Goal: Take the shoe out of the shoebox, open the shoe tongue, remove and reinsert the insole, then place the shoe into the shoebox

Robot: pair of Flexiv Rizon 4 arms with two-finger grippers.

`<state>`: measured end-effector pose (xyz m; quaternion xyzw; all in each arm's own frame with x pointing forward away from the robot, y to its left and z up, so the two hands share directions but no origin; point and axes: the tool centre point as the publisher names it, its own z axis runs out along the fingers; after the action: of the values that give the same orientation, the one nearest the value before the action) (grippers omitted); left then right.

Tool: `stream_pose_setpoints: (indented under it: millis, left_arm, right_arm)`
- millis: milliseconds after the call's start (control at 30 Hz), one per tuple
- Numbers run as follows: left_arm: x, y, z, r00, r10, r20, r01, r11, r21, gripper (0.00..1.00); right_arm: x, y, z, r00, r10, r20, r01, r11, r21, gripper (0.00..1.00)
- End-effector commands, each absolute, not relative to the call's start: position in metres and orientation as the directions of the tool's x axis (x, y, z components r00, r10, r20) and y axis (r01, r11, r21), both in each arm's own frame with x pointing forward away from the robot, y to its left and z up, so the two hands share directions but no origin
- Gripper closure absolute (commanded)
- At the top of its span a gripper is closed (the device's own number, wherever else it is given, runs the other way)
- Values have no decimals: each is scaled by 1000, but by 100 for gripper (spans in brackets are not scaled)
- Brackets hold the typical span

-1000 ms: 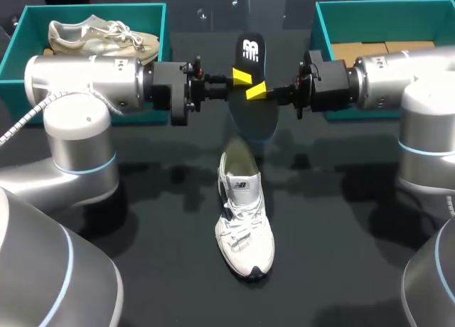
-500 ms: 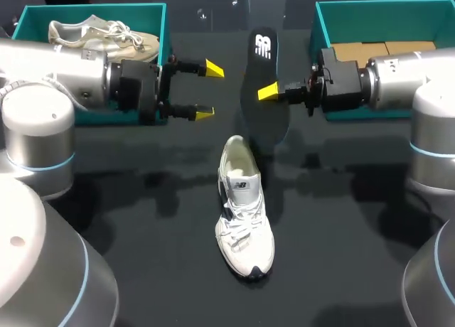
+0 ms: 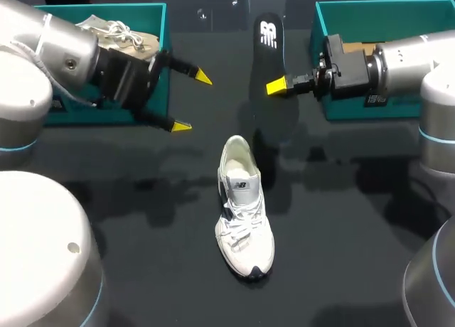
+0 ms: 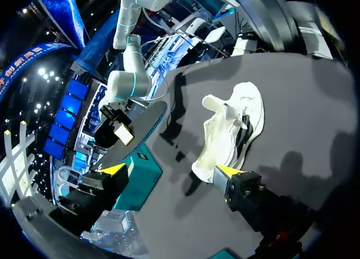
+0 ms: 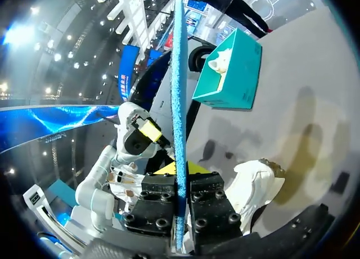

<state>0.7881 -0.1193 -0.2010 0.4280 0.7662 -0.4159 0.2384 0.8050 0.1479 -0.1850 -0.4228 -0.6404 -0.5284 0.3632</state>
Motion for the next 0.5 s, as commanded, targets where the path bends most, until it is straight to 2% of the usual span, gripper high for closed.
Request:
stream_pose_setpoints:
  millis: [33,233,500]
  left_arm:
    - [778,-115,-207,-672,533,-514,740,458,-492,0]
    - [773,-105,-221,-827,426,-367,561,586,-585,0]
    - [763,-95,-240,-914,318,-251,405,721,-562,0]
  right_arm:
    - [806,149,-185,-420,177,890,908,89,411,100]
    - [806,153,-186,-494,214,843,869,100,484,100]
    - [806,159,-192,-551,246,797,833,103,544,100]
